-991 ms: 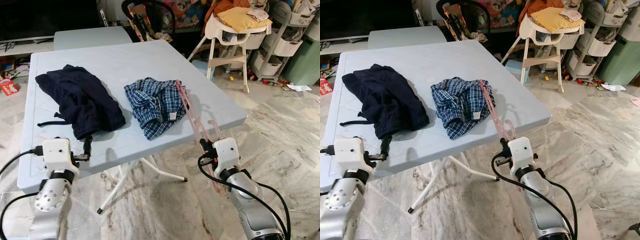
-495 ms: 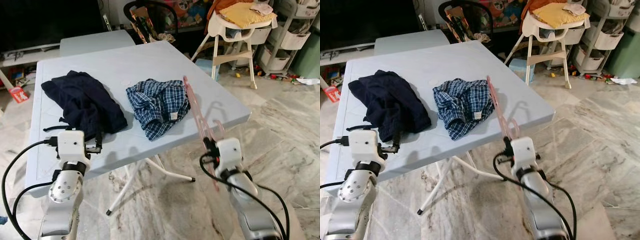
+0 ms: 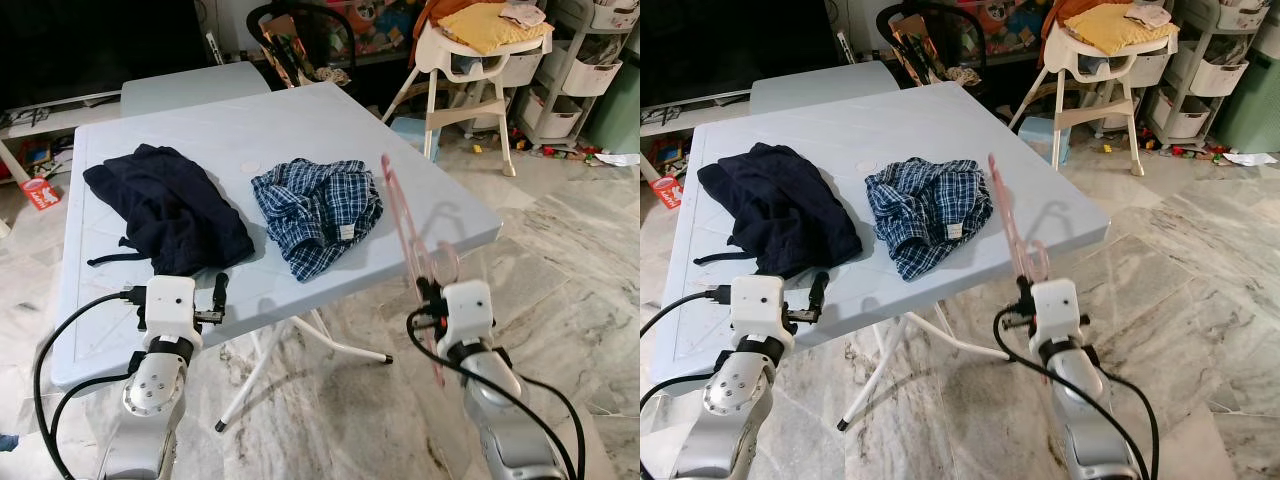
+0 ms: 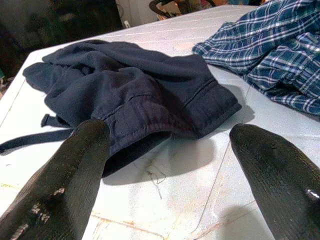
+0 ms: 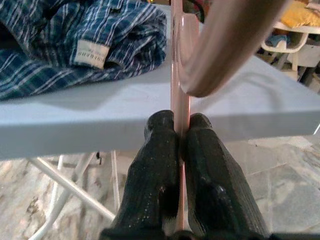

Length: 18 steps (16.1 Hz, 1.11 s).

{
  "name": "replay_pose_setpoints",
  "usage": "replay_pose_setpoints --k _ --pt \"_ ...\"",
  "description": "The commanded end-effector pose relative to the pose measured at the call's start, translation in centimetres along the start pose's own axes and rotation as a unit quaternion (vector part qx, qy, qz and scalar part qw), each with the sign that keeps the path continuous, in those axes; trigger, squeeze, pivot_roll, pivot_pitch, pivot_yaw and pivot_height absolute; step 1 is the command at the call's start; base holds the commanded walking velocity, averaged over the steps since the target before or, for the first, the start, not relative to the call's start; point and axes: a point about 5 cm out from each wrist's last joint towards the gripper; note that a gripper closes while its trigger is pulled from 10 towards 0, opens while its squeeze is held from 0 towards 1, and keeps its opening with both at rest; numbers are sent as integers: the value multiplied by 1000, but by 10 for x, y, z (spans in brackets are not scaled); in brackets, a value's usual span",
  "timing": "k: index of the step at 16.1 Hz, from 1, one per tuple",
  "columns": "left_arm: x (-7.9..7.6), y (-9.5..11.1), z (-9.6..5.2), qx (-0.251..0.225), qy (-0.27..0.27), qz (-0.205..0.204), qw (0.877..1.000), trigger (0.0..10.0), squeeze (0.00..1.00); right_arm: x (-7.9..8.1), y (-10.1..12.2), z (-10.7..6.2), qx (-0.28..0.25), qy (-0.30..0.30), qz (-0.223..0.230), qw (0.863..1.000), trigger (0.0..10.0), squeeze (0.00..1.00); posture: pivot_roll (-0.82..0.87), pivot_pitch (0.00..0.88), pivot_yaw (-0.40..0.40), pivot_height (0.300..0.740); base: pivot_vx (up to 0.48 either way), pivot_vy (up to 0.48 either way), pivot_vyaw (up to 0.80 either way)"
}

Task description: Hang hanger

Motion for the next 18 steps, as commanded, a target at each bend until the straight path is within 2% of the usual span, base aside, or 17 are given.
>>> replay_pose_setpoints --k 1,4,7,10,15,18 --pt "0 -1 2 1 1 0 1000 10000 0 -1 7 4 -15 -5 6 1000 10000 0 -83 0 34 740 0 0 0" --pt "3 -9 4 16 14 -1 1000 10000 0 -2 10 9 -24 -17 10 1000 10000 0 -77 0 41 740 0 0 0" --pt "-1 -14 0 26 -2 6 1000 10000 0 -8 6 4 -17 -34 19 999 10000 0 -89 0 64 740 0 0 -208" --pt "-3 -10 5 22 -6 0 1000 10000 0 -8 3 0 -13 -37 23 999 10000 0 -103 0 76 740 0 0 -625" --pt "-4 -8 8 23 -19 -2 1000 10000 0 -8 1 -7 -11 -41 25 999 10000 0 -121 0 95 740 0 0 0" --pt "-3 -7 9 24 -20 -3 1000 10000 0 -10 0 -8 -10 -50 26 998 10000 0 -117 0 101 740 -280 0 0"
Point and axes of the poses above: a point about 5 cm out from each wrist's last joint towards the gripper, its own z axis pointing out of the wrist towards the gripper, its own y axis along the axis of the wrist's last joint, x = y × z, and after that the axes turned 8 degrees about z, right-handed
